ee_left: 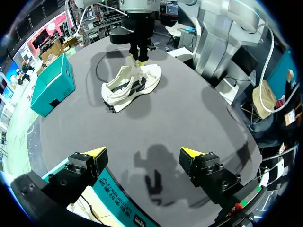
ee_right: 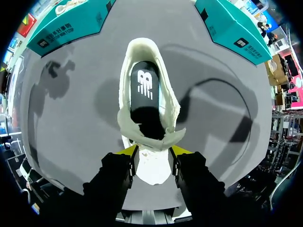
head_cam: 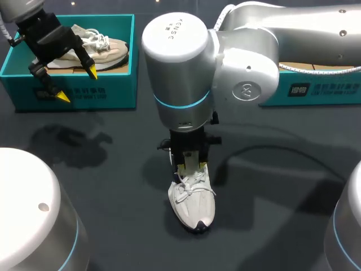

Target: Take the shoe out of the shoebox, open the shoe tongue, remove and reinsert the insole, then place the shoe into the shoebox

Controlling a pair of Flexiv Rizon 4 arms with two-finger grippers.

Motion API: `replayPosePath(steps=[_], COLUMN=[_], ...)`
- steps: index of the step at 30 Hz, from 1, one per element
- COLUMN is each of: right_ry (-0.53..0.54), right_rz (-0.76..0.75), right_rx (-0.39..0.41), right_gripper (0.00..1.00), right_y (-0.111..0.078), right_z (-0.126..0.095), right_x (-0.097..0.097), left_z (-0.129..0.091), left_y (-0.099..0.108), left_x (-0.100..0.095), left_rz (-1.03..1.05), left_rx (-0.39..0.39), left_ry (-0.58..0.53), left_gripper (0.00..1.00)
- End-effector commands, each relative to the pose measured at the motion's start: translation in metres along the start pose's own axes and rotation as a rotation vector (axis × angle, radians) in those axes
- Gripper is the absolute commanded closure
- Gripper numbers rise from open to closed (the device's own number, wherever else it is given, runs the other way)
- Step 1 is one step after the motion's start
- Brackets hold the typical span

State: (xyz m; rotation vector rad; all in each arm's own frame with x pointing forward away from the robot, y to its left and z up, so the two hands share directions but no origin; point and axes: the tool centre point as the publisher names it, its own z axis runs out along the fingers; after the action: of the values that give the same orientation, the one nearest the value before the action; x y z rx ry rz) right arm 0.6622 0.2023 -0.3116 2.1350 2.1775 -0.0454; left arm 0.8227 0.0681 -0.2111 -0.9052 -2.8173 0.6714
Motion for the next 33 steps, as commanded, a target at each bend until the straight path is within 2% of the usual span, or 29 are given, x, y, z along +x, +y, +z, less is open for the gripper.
replayPosePath(steps=[1, 8, 16, 24, 29, 33], right_ry=[0.028, 0.07, 0.02, 0.077, 0.116, 0.108], right_rz=[-0.028, -0.069, -0.076, -0.14, -0.171, -0.192], right_rx=[0.021, 0.032, -0.002, 0.003, 0.021, 0.013], right_gripper=[0.6, 0.61, 0.62, 0.62, 0.62, 0.63], right_y=[0.017, 0.037, 0.027, 0.05, 0.064, 0.068], right_z=[0.015, 0.031, 0.009, 0.035, 0.05, 0.044], right_x=[0.0, -0.002, -0.002, 0.002, -0.004, -0.002], left_z=[-0.001, -0.001, -0.001, -0.001, -0.001, -0.001], left_y=[0.0, 0.0, 0.0, 0.0, 0.0, 0.0], left_x=[0.0, 0.0, 0.0, 0.0, 0.0, 0.0], left_rz=[0.0, 0.0, 0.0, 0.0, 0.0, 0.0], left_rx=[-0.002, -0.002, -0.002, -0.002, -0.002, -0.002], left_ry=[0.002, 0.002, 0.002, 0.002, 0.002, 0.002], left_gripper=[0.0, 0.0, 0.0, 0.0, 0.0, 0.0])
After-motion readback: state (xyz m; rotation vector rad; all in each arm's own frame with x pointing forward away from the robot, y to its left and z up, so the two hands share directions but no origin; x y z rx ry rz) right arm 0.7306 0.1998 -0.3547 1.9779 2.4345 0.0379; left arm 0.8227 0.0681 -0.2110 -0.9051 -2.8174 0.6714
